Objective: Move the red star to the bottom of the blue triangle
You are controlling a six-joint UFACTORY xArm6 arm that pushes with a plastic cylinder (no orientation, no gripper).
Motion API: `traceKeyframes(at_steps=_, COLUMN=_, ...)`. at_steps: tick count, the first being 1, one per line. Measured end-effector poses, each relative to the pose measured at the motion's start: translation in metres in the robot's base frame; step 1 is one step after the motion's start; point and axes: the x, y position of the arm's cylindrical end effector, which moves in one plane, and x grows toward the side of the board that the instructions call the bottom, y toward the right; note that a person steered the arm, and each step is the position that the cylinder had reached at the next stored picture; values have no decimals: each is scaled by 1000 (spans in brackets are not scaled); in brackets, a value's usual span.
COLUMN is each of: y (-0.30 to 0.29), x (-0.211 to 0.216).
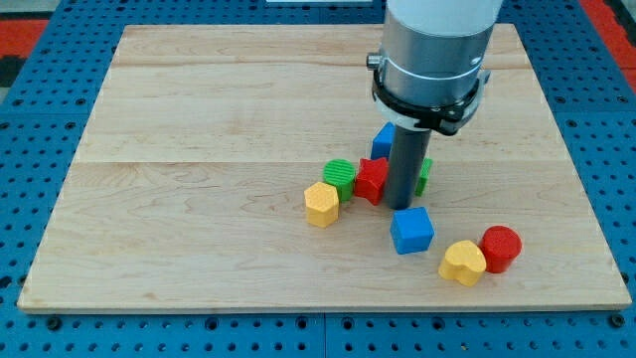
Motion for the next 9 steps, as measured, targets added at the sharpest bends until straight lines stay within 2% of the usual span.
traceKeyframes(at_steps=1, y=57, x=-25)
traceKeyframes(at_steps=3, y=77, x=-112)
traceKeyframes(at_steps=4, y=63, x=-131)
traceKeyframes(at_steps=7, y=-1, x=-133)
traceKeyframes(at_steps=8, y=-2, x=-179)
traceKeyframes(at_steps=9, y=-37, x=-211)
